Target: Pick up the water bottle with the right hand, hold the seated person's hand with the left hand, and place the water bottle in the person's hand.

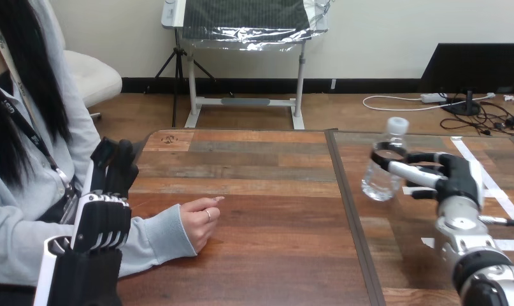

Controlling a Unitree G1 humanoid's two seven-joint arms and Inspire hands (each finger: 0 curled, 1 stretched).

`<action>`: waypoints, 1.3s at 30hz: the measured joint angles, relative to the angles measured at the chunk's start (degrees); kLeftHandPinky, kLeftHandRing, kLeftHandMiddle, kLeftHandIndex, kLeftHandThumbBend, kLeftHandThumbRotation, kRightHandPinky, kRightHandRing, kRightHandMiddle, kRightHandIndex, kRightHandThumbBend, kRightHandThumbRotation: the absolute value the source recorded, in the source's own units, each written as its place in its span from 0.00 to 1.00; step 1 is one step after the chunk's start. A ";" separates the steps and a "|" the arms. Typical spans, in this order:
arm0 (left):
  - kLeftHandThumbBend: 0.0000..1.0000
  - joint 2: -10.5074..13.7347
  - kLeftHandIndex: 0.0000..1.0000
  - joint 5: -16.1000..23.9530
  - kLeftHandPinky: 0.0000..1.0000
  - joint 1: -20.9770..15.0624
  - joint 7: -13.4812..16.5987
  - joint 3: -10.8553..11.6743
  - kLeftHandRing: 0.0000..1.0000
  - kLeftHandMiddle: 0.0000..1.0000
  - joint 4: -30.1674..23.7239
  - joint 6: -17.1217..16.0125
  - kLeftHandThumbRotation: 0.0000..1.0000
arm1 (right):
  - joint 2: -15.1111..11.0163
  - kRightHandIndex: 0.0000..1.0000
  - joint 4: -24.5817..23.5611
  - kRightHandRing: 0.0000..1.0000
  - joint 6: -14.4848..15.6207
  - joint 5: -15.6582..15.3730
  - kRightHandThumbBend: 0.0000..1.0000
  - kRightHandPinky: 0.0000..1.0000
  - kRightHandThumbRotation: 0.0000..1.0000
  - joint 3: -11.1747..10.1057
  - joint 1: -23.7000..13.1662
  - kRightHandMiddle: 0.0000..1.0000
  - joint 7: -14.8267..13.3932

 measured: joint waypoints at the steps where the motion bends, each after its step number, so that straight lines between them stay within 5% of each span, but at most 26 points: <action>1: 1.00 0.02 1.00 -0.23 1.00 0.18 -0.12 -0.16 1.00 0.99 -0.22 0.10 0.57 | 0.21 0.31 0.00 0.42 0.05 0.02 0.80 0.38 0.00 -0.01 -0.20 0.45 0.12; 16: 1.00 0.08 1.00 -1.04 1.00 2.10 -1.07 -2.24 1.00 0.99 -4.22 1.98 0.60 | 2.82 0.32 0.00 0.45 0.05 1.91 0.74 0.43 0.00 -0.99 -1.95 0.47 2.61; 22: 1.00 -0.24 1.00 -1.48 1.00 1.65 -1.66 -2.69 1.00 1.00 -4.18 1.93 0.60 | 3.34 0.27 0.00 0.37 -0.02 2.06 0.77 0.36 0.00 -1.01 -1.94 0.39 2.66; 39: 1.00 -1.33 1.00 0.04 1.00 -0.05 -1.92 -2.26 1.00 1.00 -3.86 2.72 0.64 | 2.92 0.25 0.00 0.30 -2.99 2.00 0.76 0.28 0.00 -0.78 -1.53 0.34 1.87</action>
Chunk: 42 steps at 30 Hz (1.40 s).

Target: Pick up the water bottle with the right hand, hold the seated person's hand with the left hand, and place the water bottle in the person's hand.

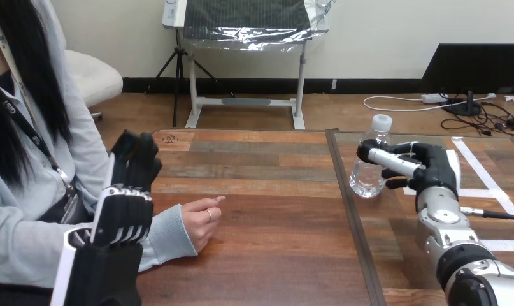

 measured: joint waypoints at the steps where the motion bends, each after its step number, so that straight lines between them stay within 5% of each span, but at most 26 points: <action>1: 1.00 -0.04 1.00 0.12 1.00 -0.14 -0.03 0.00 1.00 1.00 0.06 -0.01 0.64 | -0.07 0.25 0.00 0.30 -0.31 -0.06 0.76 0.28 0.00 0.06 0.04 0.34 -0.05; 16: 1.00 -0.40 0.99 0.93 1.00 -3.12 -0.38 0.28 1.00 1.00 2.34 -0.23 0.65 | -0.64 0.29 -0.01 0.38 -2.83 -1.32 0.79 0.36 0.00 1.86 0.59 0.38 -1.27; 42: 1.00 -0.43 0.98 1.86 0.97 -5.29 -0.37 1.62 0.98 0.99 5.68 0.09 0.57 | -0.40 0.30 -0.90 0.35 -10.14 -0.39 0.74 0.32 0.00 3.16 7.02 0.36 0.07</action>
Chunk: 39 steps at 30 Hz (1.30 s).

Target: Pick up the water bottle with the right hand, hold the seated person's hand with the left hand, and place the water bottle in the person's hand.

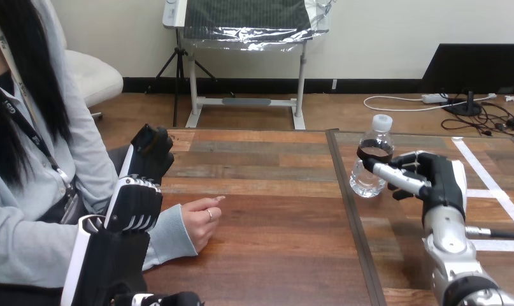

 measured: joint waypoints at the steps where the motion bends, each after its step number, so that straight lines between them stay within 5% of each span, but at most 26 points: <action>1: 1.00 -0.01 0.98 0.05 0.97 -0.07 0.01 0.09 0.98 0.99 0.04 0.08 0.57 | 0.01 0.30 -0.20 0.35 -0.31 -0.01 0.74 0.32 0.00 0.07 0.35 0.36 -0.07; 28: 1.00 0.08 0.98 1.00 0.93 -2.08 -0.35 1.80 0.99 0.99 2.50 1.53 0.60 | 0.19 0.31 -8.05 0.29 -10.73 0.06 0.73 0.25 0.00 2.17 11.07 0.34 -2.52; 39: 1.00 0.09 0.98 0.83 0.90 -2.79 -0.72 2.81 0.98 0.99 3.67 1.55 0.60 | 0.12 0.45 -11.99 0.38 -15.58 -2.18 0.83 0.30 0.00 3.46 15.18 0.44 -7.06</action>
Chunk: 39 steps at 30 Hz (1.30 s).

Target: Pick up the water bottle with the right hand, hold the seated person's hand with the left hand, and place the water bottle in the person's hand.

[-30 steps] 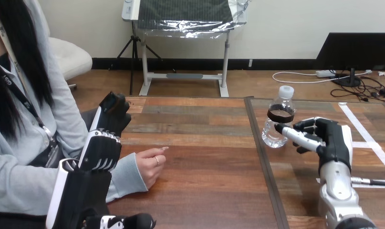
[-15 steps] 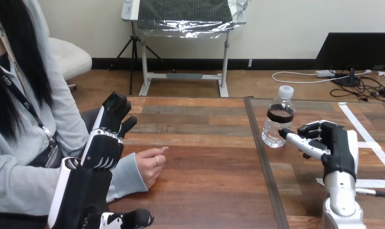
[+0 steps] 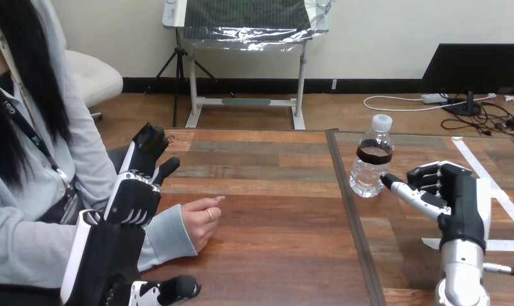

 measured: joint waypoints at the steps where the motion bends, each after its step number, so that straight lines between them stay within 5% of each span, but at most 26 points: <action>1: 1.00 0.00 0.98 0.01 0.90 -0.08 -0.01 0.04 0.98 0.99 0.06 0.00 0.60 | -0.04 0.46 -0.28 0.38 -0.36 -0.66 0.83 0.30 0.00 0.23 0.30 0.45 -0.99; 6: 1.00 -0.01 0.98 0.05 0.89 -0.48 -0.04 0.10 0.98 0.99 0.36 0.00 0.61 | -0.18 0.53 -1.07 0.49 -2.83 -3.97 0.86 0.39 0.00 1.37 1.31 0.54 -5.78; 18: 1.00 -0.05 0.99 0.00 0.89 -1.49 -1.05 0.04 0.99 1.00 1.59 -0.05 0.62 | -1.38 0.72 -2.51 0.75 -8.34 -9.59 0.85 0.69 0.12 4.42 1.60 0.74 -11.59; 28: 1.00 -0.13 0.98 0.12 0.91 -1.84 -1.40 0.06 0.98 0.99 2.43 -0.10 0.64 | -4.00 0.81 -3.32 0.82 -10.01 -17.10 0.88 0.76 0.29 7.89 0.37 0.81 -17.24; 39: 1.00 -0.32 0.98 0.21 0.91 -1.85 -1.44 0.05 0.97 0.99 2.45 -0.11 0.64 | -6.42 0.86 -3.32 0.87 -8.51 -20.34 0.92 0.80 0.36 9.93 -3.34 0.85 -18.56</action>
